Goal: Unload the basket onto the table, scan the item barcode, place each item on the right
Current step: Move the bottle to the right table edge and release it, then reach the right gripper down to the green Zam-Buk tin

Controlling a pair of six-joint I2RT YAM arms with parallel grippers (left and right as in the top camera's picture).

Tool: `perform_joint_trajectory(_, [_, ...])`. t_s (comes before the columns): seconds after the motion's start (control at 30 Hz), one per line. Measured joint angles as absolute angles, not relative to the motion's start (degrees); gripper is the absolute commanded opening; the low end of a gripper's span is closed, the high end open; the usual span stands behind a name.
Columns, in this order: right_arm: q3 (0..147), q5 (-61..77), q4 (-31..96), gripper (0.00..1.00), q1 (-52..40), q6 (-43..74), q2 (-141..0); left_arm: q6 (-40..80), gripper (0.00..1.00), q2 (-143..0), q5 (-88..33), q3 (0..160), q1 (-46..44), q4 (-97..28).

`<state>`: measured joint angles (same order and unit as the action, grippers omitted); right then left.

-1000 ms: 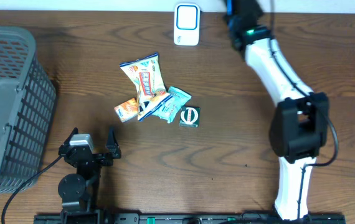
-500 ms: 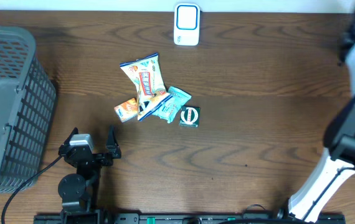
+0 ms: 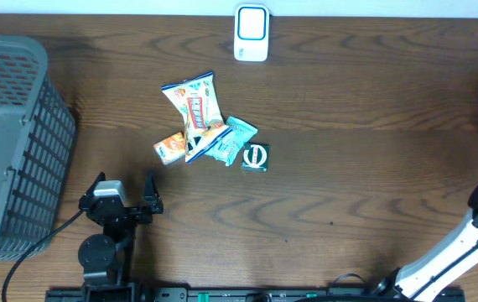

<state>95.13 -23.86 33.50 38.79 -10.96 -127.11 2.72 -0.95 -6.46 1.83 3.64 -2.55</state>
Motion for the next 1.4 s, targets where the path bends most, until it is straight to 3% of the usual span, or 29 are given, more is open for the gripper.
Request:
perform_joint_trajectory(0.13, [91.59,-19.00,32.88,0.14,40.64,-8.01,-127.11,2.72,0.98,-0.95,-6.46,1.83,3.64,-2.55])
perform_joint_trajectory(0.23, [91.44,-16.14,32.53,0.34,40.77,-6.11,-127.11,2.74,0.98,-0.95,-6.46,1.83,3.64,-2.57])
perform_joint_trajectory(0.27, [91.44,-15.33,32.49,0.51,40.66,-5.67,-127.11,2.72,0.98,-0.95,-6.46,1.83,3.64,-2.57])
perform_joint_trajectory(0.33, [91.46,-13.85,32.36,0.73,40.07,-4.40,-127.09,2.72,0.98,-0.95,-6.46,1.83,3.64,-2.57])
perform_joint_trajectory(0.37, [91.59,-13.30,32.25,0.99,39.51,-4.05,-126.93,2.72,0.98,-0.95,-6.46,1.83,3.64,-2.57])
perform_joint_trajectory(0.63, [91.88,-11.55,32.25,0.99,32.47,-3.33,-126.45,2.72,0.98,-0.97,-6.46,1.83,3.64,-2.57])
perform_joint_trajectory(0.7, [91.88,-11.27,32.34,0.95,30.37,-3.33,-126.34,2.72,0.98,-0.95,-6.48,1.83,3.64,-2.57])
perform_joint_trajectory(0.73, [91.88,-11.05,32.34,0.86,29.36,-3.33,-126.26,2.72,0.98,-0.95,-6.46,1.83,3.64,-2.55])
perform_joint_trajectory(0.77, [91.88,-10.85,32.34,0.68,28.21,-3.20,-126.06,2.72,0.98,-0.95,-6.48,1.83,3.64,-2.57])
perform_joint_trajectory(0.83, [91.85,-10.50,32.38,0.21,25.82,-3.22,-125.27,2.72,0.98,-0.95,-6.48,1.83,3.64,-2.57])
perform_joint_trajectory(0.87, [91.85,-10.28,32.36,0.06,24.82,-3.31,-124.64,2.72,0.98,-0.95,-6.46,1.83,3.64,-2.57])
perform_joint_trajectory(0.9, [91.85,-10.11,32.38,0.01,23.83,-3.31,-124.05,2.72,0.98,-0.97,-6.46,1.83,3.64,-2.57])
perform_joint_trajectory(1.2, [91.85,-5.39,36.67,0.01,15.16,-1.83,-115.20,2.72,0.98,-0.95,-6.46,1.83,3.64,-2.55])
perform_joint_trajectory(1.4, [91.88,9.41,45.15,0.01,9.13,2.20,-111.24,2.72,0.98,-0.95,-6.48,1.83,3.64,-2.57])
